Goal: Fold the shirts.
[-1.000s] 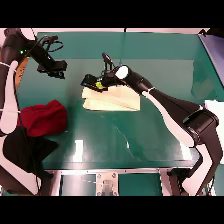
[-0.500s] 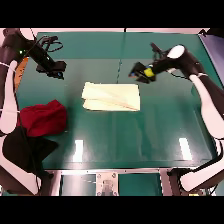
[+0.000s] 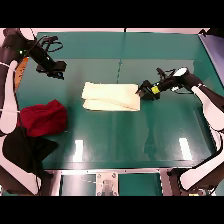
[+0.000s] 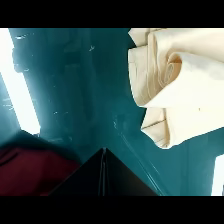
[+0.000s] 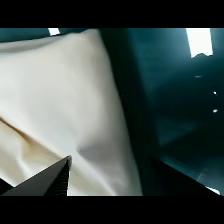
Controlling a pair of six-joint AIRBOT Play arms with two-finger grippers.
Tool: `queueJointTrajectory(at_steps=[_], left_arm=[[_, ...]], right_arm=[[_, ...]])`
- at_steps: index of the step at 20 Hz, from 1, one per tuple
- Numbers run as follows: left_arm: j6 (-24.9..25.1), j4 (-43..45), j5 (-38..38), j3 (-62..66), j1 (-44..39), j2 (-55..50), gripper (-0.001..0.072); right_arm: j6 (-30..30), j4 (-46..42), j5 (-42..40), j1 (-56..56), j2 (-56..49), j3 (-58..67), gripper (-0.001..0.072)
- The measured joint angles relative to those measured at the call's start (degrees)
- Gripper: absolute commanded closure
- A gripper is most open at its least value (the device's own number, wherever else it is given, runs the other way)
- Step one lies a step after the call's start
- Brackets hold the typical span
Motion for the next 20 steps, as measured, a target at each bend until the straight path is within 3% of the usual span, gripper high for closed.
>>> queueJointTrajectory(at_steps=[1,2,3,4,12,20], left_arm=[[0.0,0.0,0.0,0.0,0.0,0.0,0.0685],[0.0,0.0,0.0,0.0,0.0,0.0,0.0685],[0.0,0.0,0.0,0.0,0.0,0.0,0.0685],[0.0,0.0,0.0,0.0,0.0,0.0,0.0685],[0.0,0.0,-0.1,0.0,0.0,0.0,0.0685],[0.0,0.0,-0.6,0.0,0.0,0.0,0.0685]], right_arm=[[-1.2,3.0,-0.2,0.6,-1.1,-0.2,0.0287],[-2.4,4.5,-0.7,1.2,-1.8,-0.4,0.0505],[-3.9,6.1,-1.3,1.9,-2.5,-0.4,0.0666],[-5.0,8.1,-1.6,2.4,-2.9,-0.2,0.0699],[-6.3,15.6,3.8,-2.8,3.8,12.1,0.0701],[-0.4,16.1,10.5,-26.7,10.9,21.7,0.0701]])
